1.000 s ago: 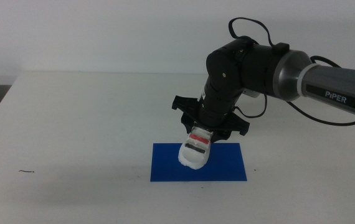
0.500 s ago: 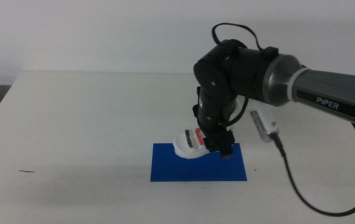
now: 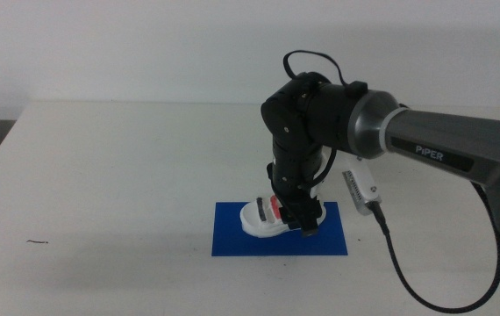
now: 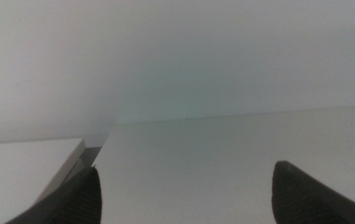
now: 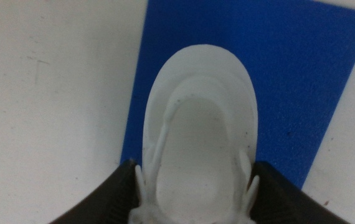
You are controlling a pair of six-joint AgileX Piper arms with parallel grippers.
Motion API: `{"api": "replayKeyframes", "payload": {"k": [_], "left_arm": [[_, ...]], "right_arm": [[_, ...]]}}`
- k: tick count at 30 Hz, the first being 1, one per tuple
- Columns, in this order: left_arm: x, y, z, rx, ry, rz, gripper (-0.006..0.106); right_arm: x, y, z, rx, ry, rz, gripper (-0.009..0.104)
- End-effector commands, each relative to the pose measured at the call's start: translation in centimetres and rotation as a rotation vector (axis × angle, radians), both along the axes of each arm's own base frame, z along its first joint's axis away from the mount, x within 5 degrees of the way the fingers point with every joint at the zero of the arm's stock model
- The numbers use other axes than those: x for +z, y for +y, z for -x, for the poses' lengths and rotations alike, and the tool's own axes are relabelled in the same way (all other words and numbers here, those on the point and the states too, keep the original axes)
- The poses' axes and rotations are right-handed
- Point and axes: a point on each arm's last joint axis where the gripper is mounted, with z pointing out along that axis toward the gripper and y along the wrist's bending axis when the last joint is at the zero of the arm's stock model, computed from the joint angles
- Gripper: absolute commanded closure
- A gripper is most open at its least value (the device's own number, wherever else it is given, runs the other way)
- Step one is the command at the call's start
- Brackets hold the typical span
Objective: Use one arm to grab the shoe from the table and place it on the mat.
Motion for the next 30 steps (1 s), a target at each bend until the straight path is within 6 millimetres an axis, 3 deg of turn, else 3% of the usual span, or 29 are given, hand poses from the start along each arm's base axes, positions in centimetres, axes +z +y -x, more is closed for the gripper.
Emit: {"api": "replayKeyframes", "payload": {"k": [1, 5, 14, 18, 20, 26, 30], "left_arm": [[0.1, 0.0, 0.0, -0.002, -0.006, 0.005, 0.007], [0.1, 0.0, 0.0, -0.002, -0.006, 0.005, 0.007], [0.1, 0.0, 0.0, -0.002, -0.006, 0.005, 0.007], [0.1, 0.0, 0.0, -0.002, -0.006, 0.005, 0.007], [0.1, 0.0, 0.0, -0.002, -0.006, 0.005, 0.007], [0.1, 0.0, 0.0, -0.002, -0.006, 0.005, 0.007], [0.1, 0.0, 0.0, -0.002, -0.006, 0.005, 0.007]], "right_arm": [[0.1, 0.1, -0.1, -0.023, -0.006, -0.013, 0.081], [-0.2, 0.1, -0.2, -0.026, -0.004, -0.017, 0.073], [-0.6, -0.3, -0.3, -0.022, -0.004, 0.013, 0.018], [0.3, -0.2, -0.1, 0.078, 0.001, 0.003, 0.015], [1.9, -0.4, 0.2, 0.284, -0.018, 0.029, 0.015], [8.2, -1.7, 2.7, 1.537, -0.052, 0.268, 0.015], [11.2, -1.8, 3.5, 1.648, -0.192, 0.273, 0.015]]}}
